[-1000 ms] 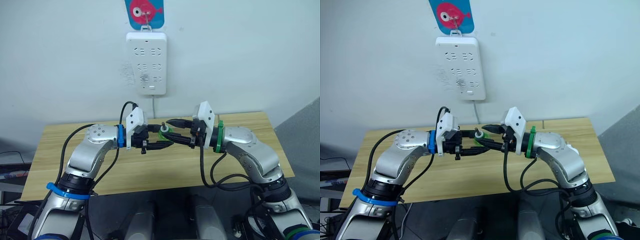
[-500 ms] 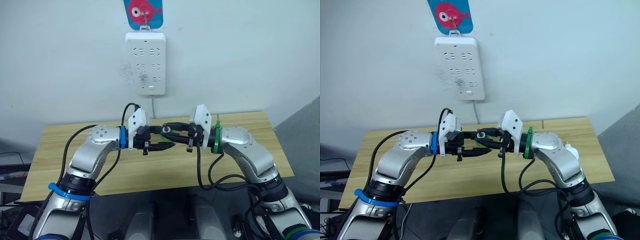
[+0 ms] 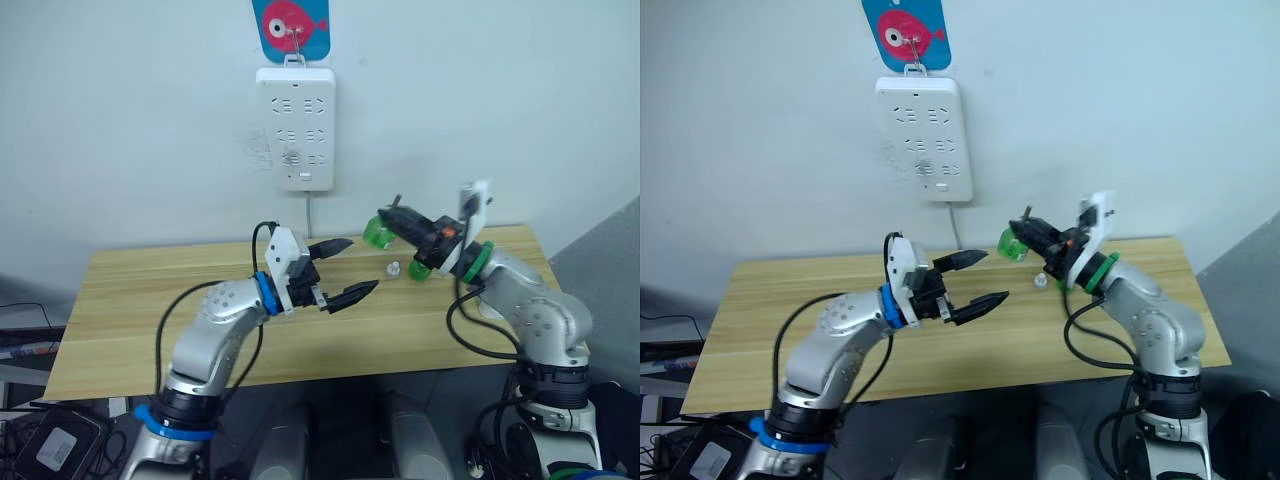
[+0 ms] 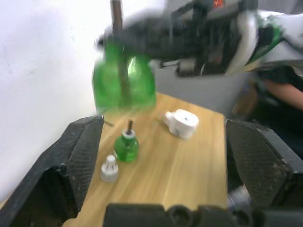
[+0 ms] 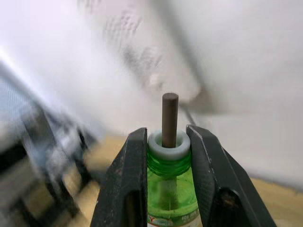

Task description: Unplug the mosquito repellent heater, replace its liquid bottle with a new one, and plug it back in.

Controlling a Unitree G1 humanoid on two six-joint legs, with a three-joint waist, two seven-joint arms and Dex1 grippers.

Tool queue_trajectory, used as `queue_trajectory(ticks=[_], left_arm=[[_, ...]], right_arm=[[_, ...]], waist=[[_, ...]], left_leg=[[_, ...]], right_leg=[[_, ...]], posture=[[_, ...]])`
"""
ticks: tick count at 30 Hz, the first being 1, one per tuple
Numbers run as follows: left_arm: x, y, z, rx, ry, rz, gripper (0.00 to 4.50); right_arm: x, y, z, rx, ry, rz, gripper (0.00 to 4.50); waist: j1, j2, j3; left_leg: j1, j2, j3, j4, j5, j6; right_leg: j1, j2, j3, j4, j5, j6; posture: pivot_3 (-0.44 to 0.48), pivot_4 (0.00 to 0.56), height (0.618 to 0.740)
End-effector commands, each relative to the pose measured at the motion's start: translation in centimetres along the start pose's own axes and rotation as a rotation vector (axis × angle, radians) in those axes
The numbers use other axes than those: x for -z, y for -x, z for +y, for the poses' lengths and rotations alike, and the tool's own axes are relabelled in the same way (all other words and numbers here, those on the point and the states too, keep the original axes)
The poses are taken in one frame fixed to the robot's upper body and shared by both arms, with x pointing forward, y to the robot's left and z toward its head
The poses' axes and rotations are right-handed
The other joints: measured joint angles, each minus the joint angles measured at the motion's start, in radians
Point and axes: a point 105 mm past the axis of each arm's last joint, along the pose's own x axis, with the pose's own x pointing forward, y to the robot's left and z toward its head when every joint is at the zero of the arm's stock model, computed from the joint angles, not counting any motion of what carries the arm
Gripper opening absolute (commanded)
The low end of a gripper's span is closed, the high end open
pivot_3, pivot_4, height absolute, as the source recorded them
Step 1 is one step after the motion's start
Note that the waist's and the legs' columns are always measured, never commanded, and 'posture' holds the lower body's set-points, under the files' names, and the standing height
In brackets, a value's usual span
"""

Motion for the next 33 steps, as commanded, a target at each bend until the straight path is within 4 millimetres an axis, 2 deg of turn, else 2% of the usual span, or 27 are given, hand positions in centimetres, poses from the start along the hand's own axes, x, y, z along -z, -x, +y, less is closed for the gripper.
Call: queue_trajectory(ticks=[1, 4, 9, 20, 24, 28, 29, 33], left_arm=[[-2.3, -1.6, -0.3, -0.088, -0.092, -0.126, 4.5], [-2.7, -3.3, -0.6, -0.133, -0.137, -0.181, 4.5], [-3.6, -4.7, -0.6, -0.168, -0.138, -0.247, 4.5], [-4.4, -5.0, -0.3, -0.205, -0.128, -0.298, 4.5], [-4.6, -5.0, -0.1, -0.209, -0.112, -0.309, 3.64], [-4.2, -5.2, -0.3, -0.194, -0.123, -0.29, 2.34], [-4.0, -5.2, -0.3, -0.19, -0.126, -0.284, 2.19], [-3.7, -5.1, -0.3, -0.191, -0.11, -0.275, 2.19]], right_arm=[[-1.4, 0.8, 1.2, -0.04, -0.15, -0.034, 0.85], [-1.9, 0.9, 1.2, -0.028, -0.237, -0.038, 0.85], [-2.8, 0.6, 1.5, -0.013, -0.274, -0.044, 0.85], [-2.6, 0.5, 2.0, 0.011, -0.318, -0.048, 0.85], [-2.6, 0.6, 1.9, 0.024, -0.324, -0.057, 0.85], [-2.7, 0.6, 1.9, 0.032, -0.328, -0.065, 0.85], [-2.7, 0.6, 2.0, 0.033, -0.333, -0.07, 0.85], [-2.9, 0.6, 2.1, 0.026, -0.34, -0.074, 0.85]], waist=[[0.0, 0.003, -0.008], [0.002, 0.003, -0.02], [0.0, 0.007, -0.037], [-0.005, 0.007, -0.06], [-0.006, 0.007, -0.061], [-0.006, 0.007, -0.061], [-0.006, 0.007, -0.061], [-0.007, 0.007, -0.061]], left_leg=[[0.0, 0.0, 0.0, 0.0, 0.0, 0.0], [0.0, 0.0, 0.003, 0.0, 0.0, 0.0], [0.002, 0.0, 0.009, -0.001, -0.001, 0.002], [0.003, 0.001, 0.013, 0.0, -0.003, 0.006], [0.003, 0.001, 0.013, 0.0, -0.003, 0.007], [0.003, 0.001, 0.014, 0.0, -0.003, 0.007], [0.003, 0.001, 0.014, 0.0, -0.003, 0.007], [0.003, 0.001, 0.014, 0.0, -0.003, 0.007]], right_leg=[[0.0, 0.0, 0.0, 0.0, 0.0, 0.0], [0.0, 0.0, 0.002, 0.0, 0.0, 0.0], [0.0, 0.0, 0.003, 0.001, 0.0, 0.0], [0.001, 0.001, 0.004, 0.0, 0.0, 0.001], [0.001, 0.002, 0.004, 0.0, 0.0, 0.001], [0.002, 0.002, 0.004, 0.0, 0.0, 0.001], [0.002, 0.002, 0.004, 0.0, 0.0, 0.001], [0.002, 0.002, 0.004, 0.0, 0.0, 0.001]], posture=[[-0.091, 0.188, 0.74], [-0.086, 0.184, 0.74], [-0.085, 0.175, 0.74], [-0.095, 0.172, 0.74], [-0.095, 0.172, 0.74], [-0.103, 0.175, 0.74], [-0.106, 0.178, 0.74], [-0.107, 0.181, 0.74]])
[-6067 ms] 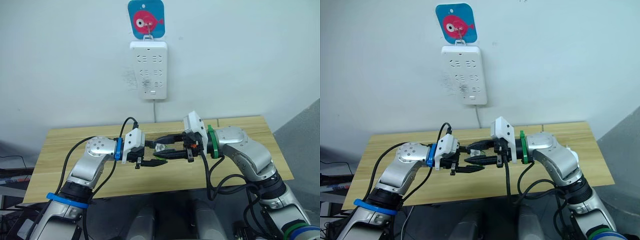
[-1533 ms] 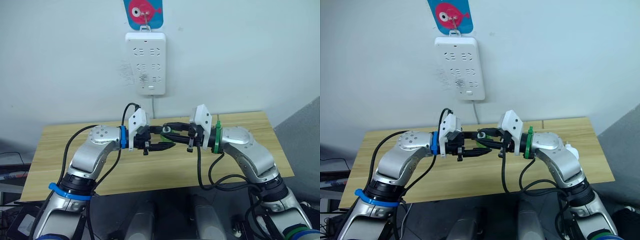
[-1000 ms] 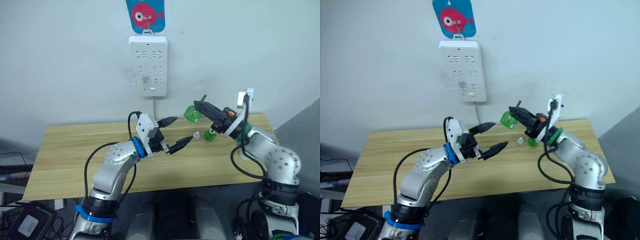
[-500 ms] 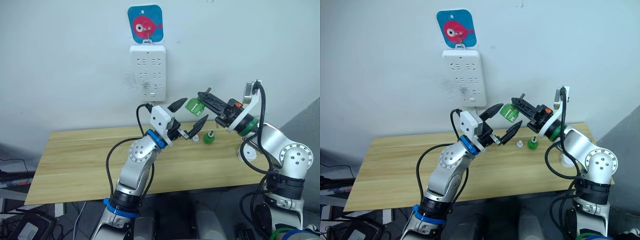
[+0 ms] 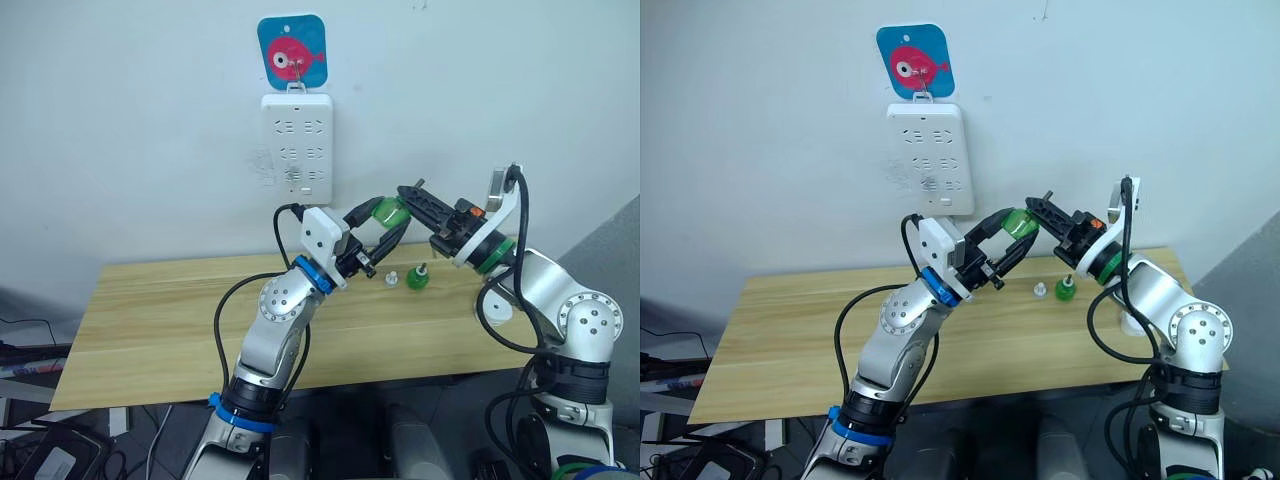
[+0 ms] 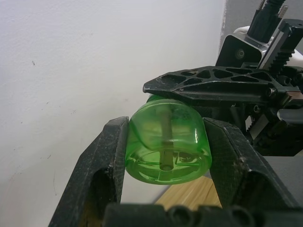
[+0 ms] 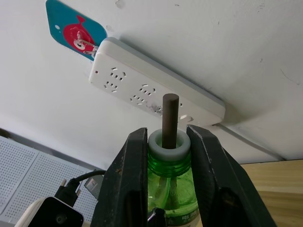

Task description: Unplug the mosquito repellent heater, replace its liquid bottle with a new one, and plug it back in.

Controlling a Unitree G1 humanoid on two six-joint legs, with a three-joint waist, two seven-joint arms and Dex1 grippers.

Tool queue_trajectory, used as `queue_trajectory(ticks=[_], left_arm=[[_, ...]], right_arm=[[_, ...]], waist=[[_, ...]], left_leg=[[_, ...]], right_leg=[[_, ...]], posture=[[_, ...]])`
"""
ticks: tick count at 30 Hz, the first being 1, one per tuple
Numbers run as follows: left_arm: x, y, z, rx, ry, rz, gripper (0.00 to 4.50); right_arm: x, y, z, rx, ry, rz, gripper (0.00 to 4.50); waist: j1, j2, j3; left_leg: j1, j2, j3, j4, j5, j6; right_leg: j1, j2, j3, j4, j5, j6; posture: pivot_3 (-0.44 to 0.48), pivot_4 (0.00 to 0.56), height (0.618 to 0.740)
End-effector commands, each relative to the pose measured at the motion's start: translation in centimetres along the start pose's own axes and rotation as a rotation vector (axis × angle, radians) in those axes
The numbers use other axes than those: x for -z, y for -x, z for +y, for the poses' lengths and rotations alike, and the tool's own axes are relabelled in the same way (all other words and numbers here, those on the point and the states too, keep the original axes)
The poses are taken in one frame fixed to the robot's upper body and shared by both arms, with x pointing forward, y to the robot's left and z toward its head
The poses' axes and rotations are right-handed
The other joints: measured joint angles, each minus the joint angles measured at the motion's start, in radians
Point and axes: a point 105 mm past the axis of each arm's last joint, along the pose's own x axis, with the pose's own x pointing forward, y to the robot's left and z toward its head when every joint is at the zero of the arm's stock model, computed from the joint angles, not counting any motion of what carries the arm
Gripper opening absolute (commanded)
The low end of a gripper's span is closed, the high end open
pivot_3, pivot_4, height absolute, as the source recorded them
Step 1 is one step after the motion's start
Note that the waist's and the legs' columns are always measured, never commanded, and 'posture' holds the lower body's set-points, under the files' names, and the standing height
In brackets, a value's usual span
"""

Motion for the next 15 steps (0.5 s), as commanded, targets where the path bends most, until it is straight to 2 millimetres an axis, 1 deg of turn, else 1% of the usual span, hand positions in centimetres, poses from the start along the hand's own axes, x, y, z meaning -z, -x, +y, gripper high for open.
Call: queue_trajectory(ticks=[1, 7, 9, 10, 12, 14, 15], left_arm=[[-0.16, -0.08, -0.35, 0.012, 0.001, -0.01, 2.19], [-0.22, -0.27, -0.28, 0.005, -0.001, -0.007, 2.19], [-0.34, -0.39, -0.31, 0.007, 0.014, -0.012, 2.19], [-0.39, -0.46, -0.39, 0.015, 0.015, -0.014, 2.19], [-0.43, -0.5, -0.5, 0.031, 0.02, -0.013, 2.19], [-0.5, -0.48, -0.21, 0.03, 0.045, -0.013, 2.19], [-0.59, -0.47, 0.1, 0.028, 0.07, -0.013, 2.19]], right_arm=[[-0.53, 0.34, 1.86, -0.069, 0.019, -0.023, 0.85], [-0.08, 0.12, 2.18, -0.086, 0.034, 0.004, 0.85], [0.0, 0.04, 2.28, -0.091, 0.036, 0.006, 1.59], [0.03, 0.01, 2.36, -0.098, 0.034, 0.009, 1.83], [0.07, -0.04, 2.47, -0.105, 0.034, 0.014, 2.54], [-0.05, -0.1, 2.47, -0.105, 0.037, 0.015, 3.26], [-0.21, -0.1, 2.4, -0.101, 0.04, 0.015, 3.7]], waist=[[0.0, 0.0, 0.0], [0.0, 0.0, 0.0], [0.0, 0.0, 0.0], [0.0, 0.0, 0.0], [0.0, 0.0, 0.0], [0.0, 0.0, 0.0], [0.0, 0.0, 0.0]], left_leg=[[0.0, 0.0, 0.0, 0.0, 0.0, 0.0], [0.0, 0.0, 0.0, 0.0, 0.0, 0.0], [0.0, 0.0, 0.0, 0.0, 0.0, 0.0], [0.0, 0.0, 0.0, 0.0, 0.0, 0.001], [0.0, 0.0, 0.0, 0.0, 0.0, 0.001], [0.0, 0.0, 0.0, 0.0, 0.0, 0.001], [0.0, 0.0, 0.0, 0.0, 0.0, 0.001]], right_leg=[[0.0, 0.0, 0.0, 0.0, 0.0, 0.0], [0.0, 0.0, 0.0, 0.0, 0.0, 0.0], [0.0, 0.0, 0.0, 0.0, 0.0, 0.0], [0.0, 0.0, 0.0, 0.0, 0.0, 0.0], [0.0, 0.0, 0.0, 0.0, 0.0, 0.0], [0.0, 0.0, 0.0, 0.0, 0.0, 0.0], [0.0, 0.0, 0.0, 0.0, 0.0, 0.0]], posture=[[-0.106, 0.181, 0.74], [-0.107, 0.185, 0.74], [-0.11, 0.186, 0.74], [-0.11, 0.187, 0.74], [-0.111, 0.188, 0.74], [-0.112, 0.189, 0.74], [-0.116, 0.19, 0.74]])
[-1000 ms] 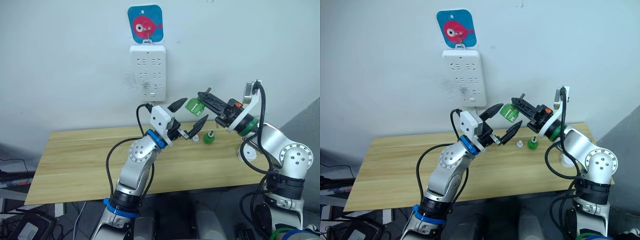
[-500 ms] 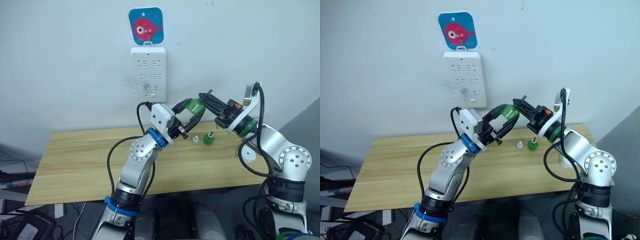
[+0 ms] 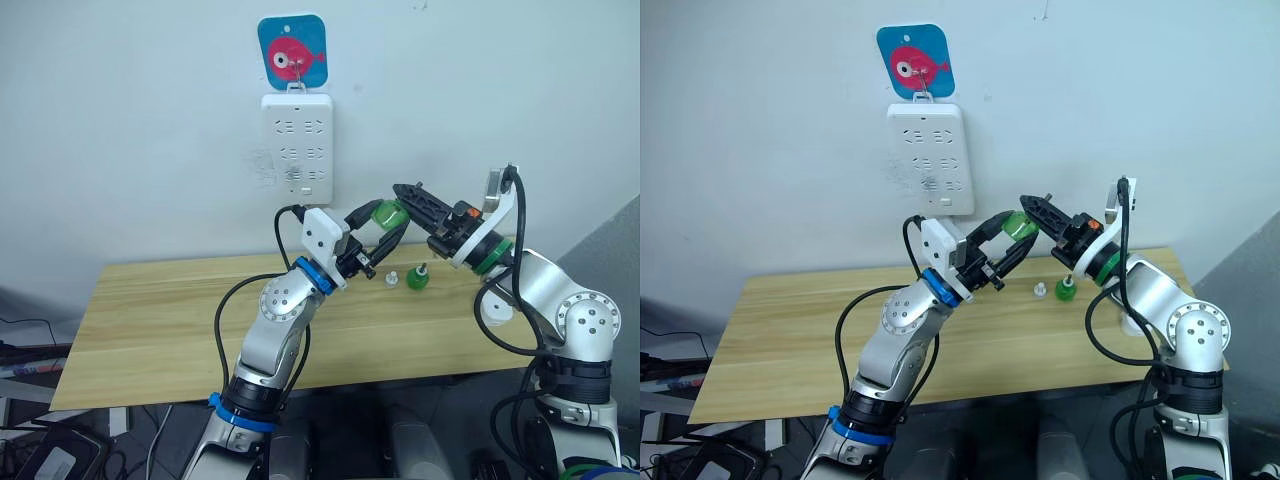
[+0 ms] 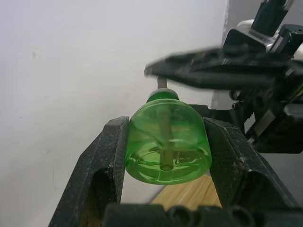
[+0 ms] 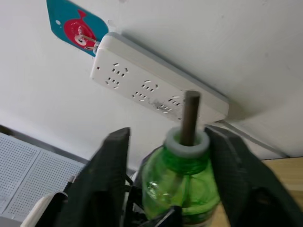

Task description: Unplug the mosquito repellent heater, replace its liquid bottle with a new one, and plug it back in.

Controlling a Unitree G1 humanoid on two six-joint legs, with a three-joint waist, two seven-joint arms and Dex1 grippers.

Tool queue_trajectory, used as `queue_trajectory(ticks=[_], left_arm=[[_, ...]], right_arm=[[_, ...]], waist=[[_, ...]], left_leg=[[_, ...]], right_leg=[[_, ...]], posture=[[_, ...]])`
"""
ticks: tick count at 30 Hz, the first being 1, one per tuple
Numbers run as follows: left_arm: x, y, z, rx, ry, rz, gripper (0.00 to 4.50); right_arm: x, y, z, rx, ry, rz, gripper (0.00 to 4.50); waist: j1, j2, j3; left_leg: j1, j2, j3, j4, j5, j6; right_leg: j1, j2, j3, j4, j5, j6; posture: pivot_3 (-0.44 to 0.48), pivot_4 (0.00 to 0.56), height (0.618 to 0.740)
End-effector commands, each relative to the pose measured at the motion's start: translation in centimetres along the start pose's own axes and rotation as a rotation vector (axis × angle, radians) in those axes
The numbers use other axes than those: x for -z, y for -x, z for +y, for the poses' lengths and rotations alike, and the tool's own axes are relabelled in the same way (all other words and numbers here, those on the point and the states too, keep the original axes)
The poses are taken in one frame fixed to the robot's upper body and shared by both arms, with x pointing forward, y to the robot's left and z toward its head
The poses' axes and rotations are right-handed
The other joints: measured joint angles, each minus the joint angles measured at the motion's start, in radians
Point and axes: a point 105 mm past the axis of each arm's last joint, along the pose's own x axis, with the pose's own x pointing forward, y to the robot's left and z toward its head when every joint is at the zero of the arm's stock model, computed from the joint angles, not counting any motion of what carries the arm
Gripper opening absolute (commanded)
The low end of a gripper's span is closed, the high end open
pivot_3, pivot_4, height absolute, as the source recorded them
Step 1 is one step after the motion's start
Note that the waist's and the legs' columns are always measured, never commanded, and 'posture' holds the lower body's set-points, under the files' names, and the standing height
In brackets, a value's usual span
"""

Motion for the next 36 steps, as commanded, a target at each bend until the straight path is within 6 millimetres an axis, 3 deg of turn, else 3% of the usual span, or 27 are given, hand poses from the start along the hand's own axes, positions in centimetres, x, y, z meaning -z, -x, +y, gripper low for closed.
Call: queue_trajectory(ticks=[1, 3, 5, 10, 12, 17, 21, 26, 30, 36], left_arm=[[-1.5, -0.4, 0.5, 0.022, 0.066, -0.043, 2.19], [-1.8, -0.2, 1.2, 0.034, 0.135, -0.04, 2.19], [-2.0, 0.1, 1.8, 0.06, 0.204, -0.023, 2.19], [-2.6, 2.0, 3.1, 0.186, 0.578, 0.045, 2.19], [-2.6, 3.4, 3.4, 0.252, 0.631, 0.1, 2.19], [-2.7, 5.7, 3.3, 0.376, 0.616, 0.225, 2.19], [-2.3, 6.1, 3.2, 0.402, 0.586, 0.264, 2.19], [-2.0, 5.7, 3.1, 0.382, 0.559, 0.254, 2.19], [-1.9, 6.2, 2.1, 0.387, 0.57, 0.263, 2.19], [-1.9, 6.7, 2.0, 0.374, 0.566, 0.282, 2.19]], right_arm=[[-0.7, 0.1, 1.9, -0.075, 0.042, -0.003, 3.96], [-0.8, 0.4, 1.8, -0.064, 0.057, 0.017, 4.45], [-0.7, 0.8, 1.6, -0.056, 0.073, 0.05, 4.45], [-0.8, 2.8, 0.6, 0.004, 0.149, 0.162, 4.45], [-0.8, 4.3, -0.9, 0.099, 0.282, 0.275, 4.45], [-3.6, 9.3, -8.8, 0.583, 0.593, 0.492, 4.45], [-5.6, 11.7, -12.6, 0.761, 0.684, 0.581, 4.45], [-6.2, 12.5, -15.4, 0.885, 0.586, 0.594, 4.45], [-5.2, 12.0, -16.5, 0.911, 0.484, 0.626, 4.45], [-4.4, 12.4, -18.3, 0.971, 0.475, 0.684, 4.45]], waist=[[0.0, 0.0, 0.0], [0.0, 0.0, 0.0], [-0.002, 0.0, 0.0], [-0.004, 0.0, 0.0], [-0.005, 0.0, 0.001], [-0.005, 0.001, 0.001], [-0.008, 0.001, 0.001], [-0.012, 0.0, 0.002], [-0.011, 0.0, 0.003], [-0.004, 0.001, 0.005]], left_leg=[[0.0, 0.0, 0.0, 0.0, 0.0, 0.0], [0.0, 0.0, 0.0, 0.0, 0.0, 0.0], [0.0, 0.0, 0.0, 0.0, 0.0, 0.0], [0.0, 0.0, 0.0, 0.0, 0.0, 0.0], [0.0, 0.0, 0.0, 0.0, 0.0, 0.001], [0.0, 0.0, 0.0, 0.001, -0.003, 0.005], [0.0, 0.002, 0.002, 0.001, -0.002, 0.005], [0.0, 0.002, 0.005, 0.001, -0.002, 0.004], [-0.001, 0.003, 0.004, 0.0, -0.002, 0.004], [-0.001, 0.003, 0.003, 0.0, -0.002, 0.005]], right_leg=[[0.0, 0.0, 0.0, 0.0, 0.0, 0.0], [0.0, 0.0, 0.0, 0.0, 0.0, 0.0], [0.0, 0.001, -0.001, 0.0, 0.0, 0.0], [0.0, 0.002, -0.001, 0.0, 0.0, 0.0], [0.0, 0.002, -0.001, -0.001, 0.0, 0.0], [0.003, 0.004, -0.001, -0.004, -0.001, 0.001], [0.004, 0.005, 0.0, -0.01, -0.001, 0.001], [0.004, 0.0, 0.002, -0.012, 0.0, 0.001], [0.004, -0.001, 0.002, -0.013, 0.0, 0.0], [0.003, -0.001, 0.002, -0.013, 0.0, 0.0]], posture=[[-0.117, 0.191, 0.74], [-0.117, 0.191, 0.74], [-0.123, 0.194, 0.74], [-0.137, 0.202, 0.74], [-0.149, 0.209, 0.74], [-0.169, 0.22, 0.74], [-0.171, 0.231, 0.74], [-0.164, 0.24, 0.74], [-0.153, 0.249, 0.74], [-0.13, 0.263, 0.74]])
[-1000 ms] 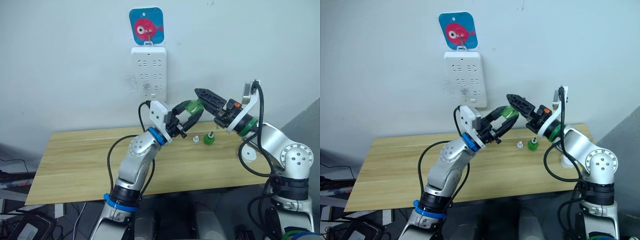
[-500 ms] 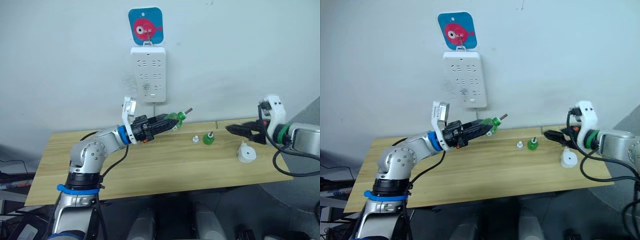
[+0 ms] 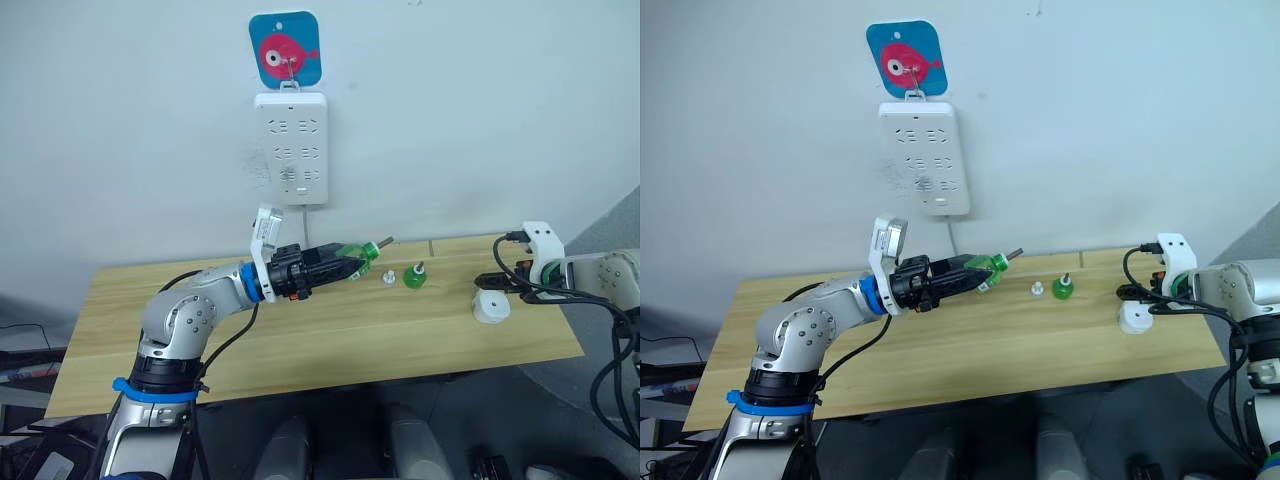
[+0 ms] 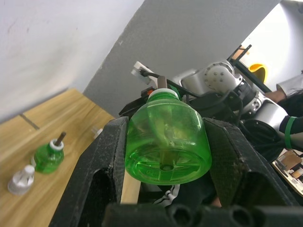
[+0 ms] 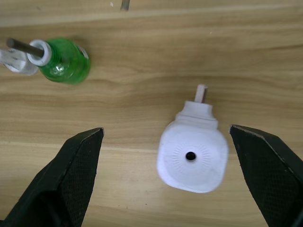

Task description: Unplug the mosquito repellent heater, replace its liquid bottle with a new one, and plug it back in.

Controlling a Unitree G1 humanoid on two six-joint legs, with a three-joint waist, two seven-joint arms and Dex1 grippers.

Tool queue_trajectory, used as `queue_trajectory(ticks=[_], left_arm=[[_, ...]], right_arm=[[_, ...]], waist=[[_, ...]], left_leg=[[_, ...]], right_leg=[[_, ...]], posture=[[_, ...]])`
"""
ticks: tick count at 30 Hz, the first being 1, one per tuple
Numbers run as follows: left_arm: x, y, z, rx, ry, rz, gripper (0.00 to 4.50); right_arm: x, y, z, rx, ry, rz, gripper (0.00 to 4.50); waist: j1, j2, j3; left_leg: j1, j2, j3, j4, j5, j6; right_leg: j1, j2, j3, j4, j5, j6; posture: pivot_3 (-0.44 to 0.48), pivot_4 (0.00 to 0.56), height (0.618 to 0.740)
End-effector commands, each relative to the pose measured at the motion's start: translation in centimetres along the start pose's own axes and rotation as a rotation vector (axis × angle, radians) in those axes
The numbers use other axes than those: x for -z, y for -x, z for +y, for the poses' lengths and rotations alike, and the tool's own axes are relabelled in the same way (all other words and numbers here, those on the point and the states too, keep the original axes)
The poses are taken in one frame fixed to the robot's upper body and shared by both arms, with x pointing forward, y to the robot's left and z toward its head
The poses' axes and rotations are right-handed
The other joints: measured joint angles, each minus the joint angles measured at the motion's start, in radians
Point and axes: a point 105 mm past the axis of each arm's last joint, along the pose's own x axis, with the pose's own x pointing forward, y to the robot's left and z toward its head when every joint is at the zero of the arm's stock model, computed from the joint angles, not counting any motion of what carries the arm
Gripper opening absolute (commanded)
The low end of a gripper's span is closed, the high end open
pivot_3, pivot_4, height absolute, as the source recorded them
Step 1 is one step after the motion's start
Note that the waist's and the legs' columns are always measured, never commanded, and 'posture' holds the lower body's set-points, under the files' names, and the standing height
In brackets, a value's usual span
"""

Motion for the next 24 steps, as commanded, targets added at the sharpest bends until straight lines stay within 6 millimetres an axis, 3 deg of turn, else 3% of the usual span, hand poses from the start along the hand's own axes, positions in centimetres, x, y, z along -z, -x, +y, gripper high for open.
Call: queue_trajectory(ticks=[1, 24], left_arm=[[-0.9, 0.0, -1.0, 0.024, -0.043, -0.01, 2.19], [0.4, 0.6, -2.4, 0.039, -0.062, 0.06, 2.19]], right_arm=[[-0.4, 0.0, -1.0, 0.05, 0.029, 0.001, 4.45], [1.9, -2.4, -1.9, 0.023, -0.035, 0.105, 4.45]], waist=[[0.002, 0.0, 0.0], [0.005, 0.001, 0.003]], left_leg=[[0.0, 0.0, 0.0, 0.0, 0.0, 0.0], [0.0, -0.001, 0.0, 0.0, 0.0, 0.0]], right_leg=[[0.0, 0.0, 0.0, 0.0, 0.0, 0.0], [0.0, -0.001, 0.0, -0.001, 0.0, 0.0]], posture=[[-0.13, 0.263, 0.74], [-0.085, 0.265, 0.74]])
